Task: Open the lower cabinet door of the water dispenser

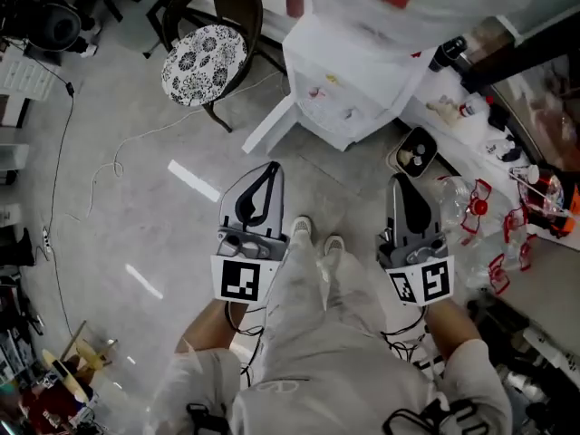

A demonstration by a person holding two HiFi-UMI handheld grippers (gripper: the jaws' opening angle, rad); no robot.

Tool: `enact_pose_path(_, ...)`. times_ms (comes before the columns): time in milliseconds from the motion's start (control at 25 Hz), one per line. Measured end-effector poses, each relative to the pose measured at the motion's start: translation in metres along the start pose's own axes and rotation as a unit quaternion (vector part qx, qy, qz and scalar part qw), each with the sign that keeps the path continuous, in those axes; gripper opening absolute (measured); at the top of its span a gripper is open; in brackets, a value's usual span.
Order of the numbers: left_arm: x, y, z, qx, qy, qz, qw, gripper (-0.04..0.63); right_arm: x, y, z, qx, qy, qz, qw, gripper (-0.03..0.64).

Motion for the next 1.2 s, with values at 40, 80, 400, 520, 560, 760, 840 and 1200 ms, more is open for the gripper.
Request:
enact_pose_path(40,0.005,0.0,0.023,0.0,0.001,-0.007,1.0,0.002,0.001,-0.011,0.025,-0.002,-0.007,-0.011,1.0,0.03)
enact_pose_path(80,0.01,0.0,0.045,0.002,-0.001,-0.013,0.9999,0.002,0.001,-0.022,0.047,-0.003,-0.016,-0.018,1.0,0.029)
enact_pose_path(400,0.055,-0.007,0.135,0.036,-0.013,-0.039,0.9985,0.002,0.02,-0.105,0.141,0.012,-0.055,-0.098,0.994,0.028)
enact_pose_path(520,0.071,-0.009,0.141,0.042,-0.017,-0.049,0.9978,0.002,0.019,-0.128,0.149,0.015,-0.053,-0.111,0.992,0.018)
enact_pose_path(560,0.074,-0.01,0.141,0.039,-0.02,-0.051,0.9977,0.002,0.019,-0.132,0.15,0.014,-0.051,-0.113,0.992,0.015)
enact_pose_path(760,0.085,-0.015,0.144,0.052,-0.017,-0.059,0.9967,0.002,0.016,-0.147,0.15,0.011,-0.058,-0.116,0.992,0.014)
enact_pose_path(840,0.09,-0.013,0.146,0.053,-0.017,-0.063,0.9965,0.002,0.017,-0.15,0.15,0.012,-0.058,-0.119,0.991,0.014)
enact_pose_path(1200,0.097,-0.013,0.149,0.054,-0.02,-0.079,0.9952,0.002,0.013,-0.152,0.149,0.011,-0.062,-0.117,0.991,0.014)
Point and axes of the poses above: the fingertips, and each gripper's own axes: y forward along the fingers, x to its right, z out of its top, the point moved 8 cm from there along -y, backward along the fingers, and after that the axes turned 5 degrees about -y, right-handed, at the moved point
